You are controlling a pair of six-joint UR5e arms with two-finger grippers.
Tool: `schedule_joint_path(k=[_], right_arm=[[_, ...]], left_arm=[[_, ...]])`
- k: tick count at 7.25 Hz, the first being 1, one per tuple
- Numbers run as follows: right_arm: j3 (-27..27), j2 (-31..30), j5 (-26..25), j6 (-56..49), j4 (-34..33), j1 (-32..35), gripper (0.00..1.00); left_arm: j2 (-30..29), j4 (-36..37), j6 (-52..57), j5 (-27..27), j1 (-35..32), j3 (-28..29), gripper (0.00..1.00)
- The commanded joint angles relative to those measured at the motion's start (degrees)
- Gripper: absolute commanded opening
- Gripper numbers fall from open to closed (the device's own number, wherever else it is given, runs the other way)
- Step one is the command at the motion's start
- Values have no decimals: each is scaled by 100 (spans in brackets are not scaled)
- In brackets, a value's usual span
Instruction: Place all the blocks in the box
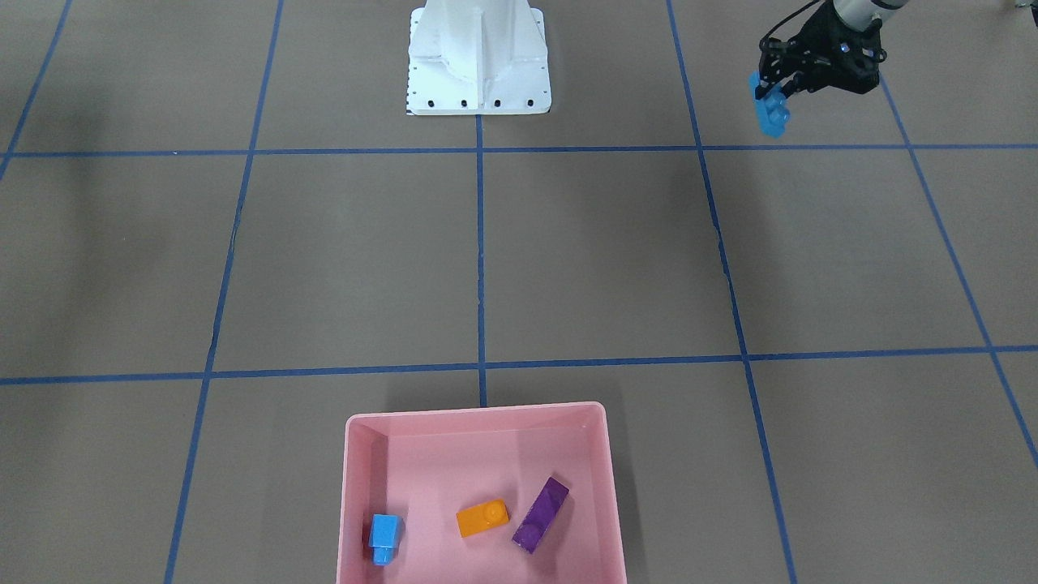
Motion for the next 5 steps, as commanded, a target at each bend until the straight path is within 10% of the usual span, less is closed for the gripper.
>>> schedule_joint_path(k=[1, 5], right_arm=[[-745, -255, 360, -1612, 17, 1047, 100], [-1012, -1387, 343, -2137, 470, 1481, 100]], left_arm=[[-1674, 1654, 675, -290, -1035, 512, 0], [-4723, 3617, 563, -739, -1829, 1626, 0]])
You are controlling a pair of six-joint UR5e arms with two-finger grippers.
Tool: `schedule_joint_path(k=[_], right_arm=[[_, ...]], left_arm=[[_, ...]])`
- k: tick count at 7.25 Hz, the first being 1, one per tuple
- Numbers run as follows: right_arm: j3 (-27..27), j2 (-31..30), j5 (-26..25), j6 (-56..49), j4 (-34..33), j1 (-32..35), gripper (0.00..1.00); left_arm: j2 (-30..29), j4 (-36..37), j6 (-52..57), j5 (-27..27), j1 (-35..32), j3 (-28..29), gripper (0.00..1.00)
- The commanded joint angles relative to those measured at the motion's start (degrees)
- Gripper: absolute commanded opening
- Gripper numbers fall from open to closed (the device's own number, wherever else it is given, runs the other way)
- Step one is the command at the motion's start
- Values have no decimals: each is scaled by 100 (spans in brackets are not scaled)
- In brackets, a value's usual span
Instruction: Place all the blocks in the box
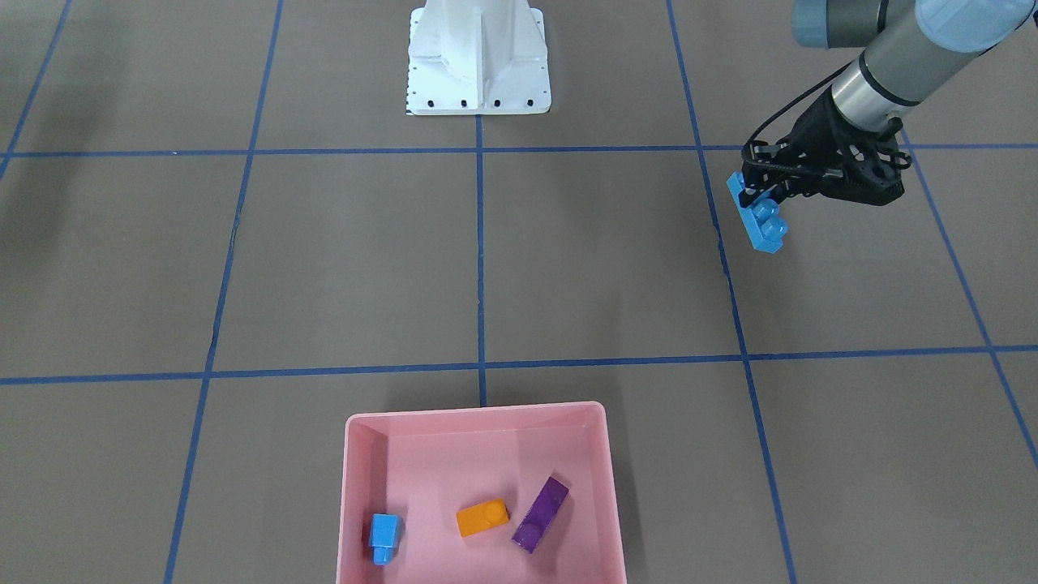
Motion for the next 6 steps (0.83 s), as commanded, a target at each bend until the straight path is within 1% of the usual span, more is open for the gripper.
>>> schedule_joint_path(k=[1, 2, 3, 4, 5, 6], right_arm=[[-442, -702, -10, 15, 1148, 69, 100], [-960, -809, -10, 172, 1948, 69, 100], [-1261, -967, -10, 513, 2531, 69, 100], [-1490, -1334, -1, 551, 3128, 69, 100], [-1570, -1521, 25, 638, 3386, 87, 100], [-1676, -1635, 277, 622, 3424, 87, 100]], left_arm=[[-1131, 711, -70, -28, -263, 615, 0], [-1663, 720, -96, -28, -455, 1043, 0], [-2338, 659, -418, 50, -475, 1726, 0], [-3076, 659, -613, 286, -553, 2446, 0], [-3179, 632, -571, 314, -615, 2619, 0], [-3232, 589, -649, 315, -659, 2647, 0]])
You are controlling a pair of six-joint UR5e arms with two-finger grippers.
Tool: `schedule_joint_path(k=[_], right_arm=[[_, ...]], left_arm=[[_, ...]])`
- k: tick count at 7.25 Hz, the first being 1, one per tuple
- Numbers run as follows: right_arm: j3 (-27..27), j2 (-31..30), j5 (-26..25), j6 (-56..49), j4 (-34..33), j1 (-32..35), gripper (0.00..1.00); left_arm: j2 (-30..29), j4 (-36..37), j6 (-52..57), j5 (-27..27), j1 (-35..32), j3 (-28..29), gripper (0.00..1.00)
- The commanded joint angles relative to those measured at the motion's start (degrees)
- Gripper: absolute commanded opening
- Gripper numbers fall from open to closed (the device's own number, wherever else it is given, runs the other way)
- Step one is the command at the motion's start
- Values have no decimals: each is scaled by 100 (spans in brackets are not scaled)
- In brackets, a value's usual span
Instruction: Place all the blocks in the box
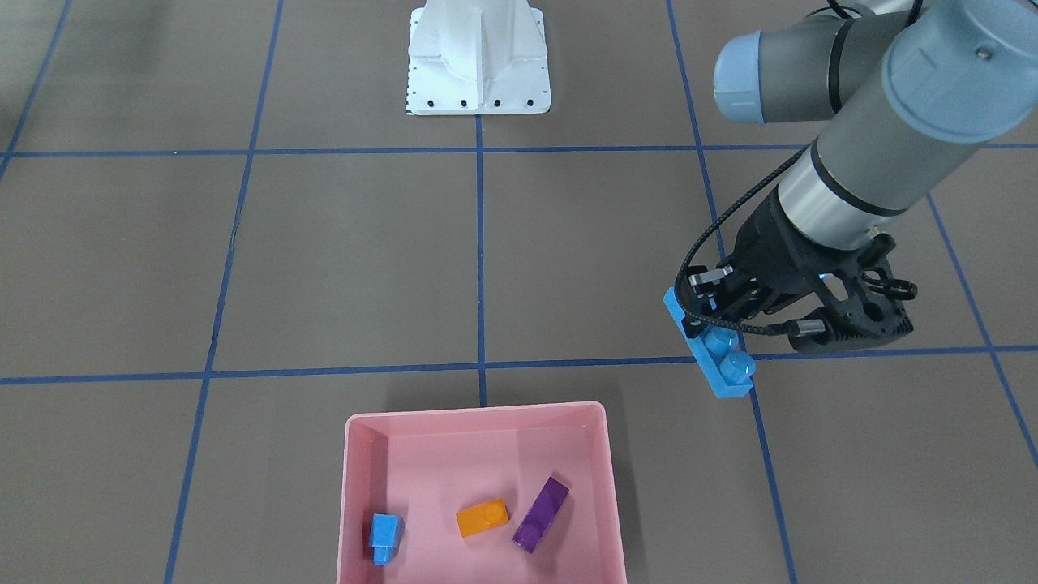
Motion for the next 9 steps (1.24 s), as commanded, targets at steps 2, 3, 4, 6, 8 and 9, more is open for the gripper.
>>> schedule_joint_path(k=[2, 3, 4, 6, 8, 9], right_arm=[[-811, -389, 174, 42, 960, -3, 100], [-1156, -380, 165, 42, 1296, -3, 100], [-1237, -380, 156, 42, 1308, -3, 100], [-1300, -302, 191, 234, 1317, -3, 85], [-1309, -231, 244, 525, 1291, -3, 27], [-1300, -204, 244, 613, 1291, -3, 0]], left_arm=[[-866, -129, -307, 290, -98, 935, 0], [-869, -304, -325, 319, -107, 1008, 0], [-887, -462, -334, 336, -98, 1183, 0], [-965, -1374, -342, 616, -159, 1945, 0], [-975, -1430, -342, 626, -169, 2011, 0], [-1009, -1439, -342, 635, -160, 2080, 0]])
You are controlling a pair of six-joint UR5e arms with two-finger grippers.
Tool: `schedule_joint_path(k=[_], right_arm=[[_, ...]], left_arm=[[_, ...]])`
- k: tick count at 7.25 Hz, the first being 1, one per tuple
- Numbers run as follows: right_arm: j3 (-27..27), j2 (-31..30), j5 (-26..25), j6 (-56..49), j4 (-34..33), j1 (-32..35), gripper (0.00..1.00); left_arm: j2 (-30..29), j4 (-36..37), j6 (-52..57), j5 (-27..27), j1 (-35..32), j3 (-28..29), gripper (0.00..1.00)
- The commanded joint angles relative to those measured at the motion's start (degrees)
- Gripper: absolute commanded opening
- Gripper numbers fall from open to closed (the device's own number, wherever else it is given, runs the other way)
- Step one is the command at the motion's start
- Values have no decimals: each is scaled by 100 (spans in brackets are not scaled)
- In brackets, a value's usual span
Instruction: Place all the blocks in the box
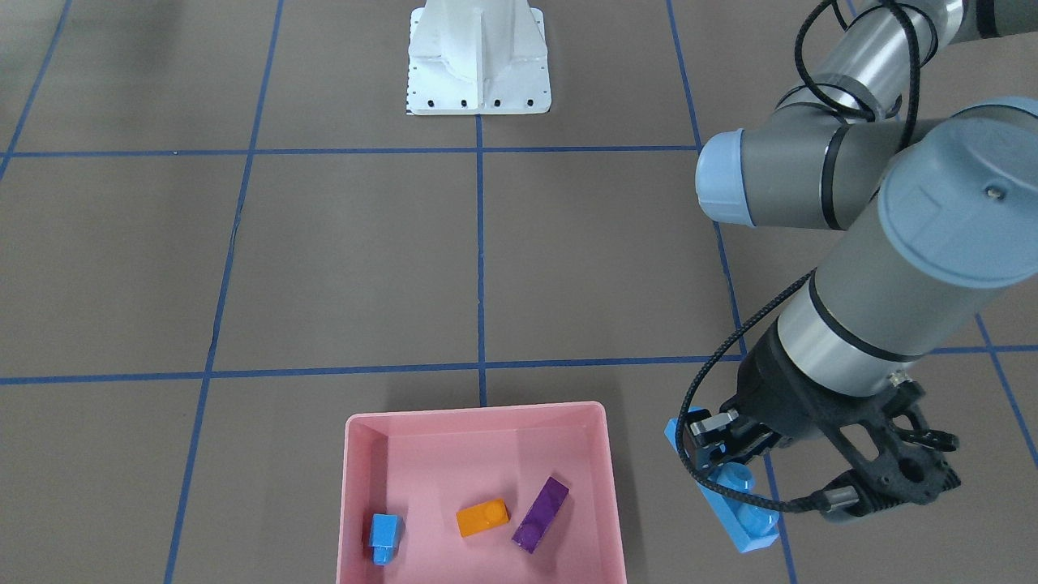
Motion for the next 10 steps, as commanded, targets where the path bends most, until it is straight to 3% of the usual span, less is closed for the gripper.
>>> schedule_joint_path(k=[1, 2, 4, 6, 7, 8, 9, 10], right_arm=[[3, 125, 63, 123, -4, 0, 0], [73, 135, 151, 123, -13, 9, 0], [371, 100, 484, 123, -83, 44, 0], [625, 135, 853, 123, -258, -34, 0], [1106, 205, 846, 115, -921, 8, 0], [1728, 275, 802, 115, -1710, 174, 0], [2405, 467, 784, 115, -2745, 289, 0], [3064, 869, 767, 106, -3965, 447, 0]], left_arm=[[-197, -45, -192, 137, 101, 197, 0], [-529, -193, -437, 529, 310, 608, 0], [-918, -1646, -1131, 1251, 627, 1915, 0], [-1016, -1925, -1475, 1797, 1048, 2079, 0], [-1025, -2091, -1625, 1851, 1207, 2079, 27], [-1025, -2093, -1618, 1852, 1357, 2045, 80], [-1025, -2093, -1574, 1861, 1463, 2001, 100], [-1016, -2050, -1556, 1826, 1446, 1879, 100]])
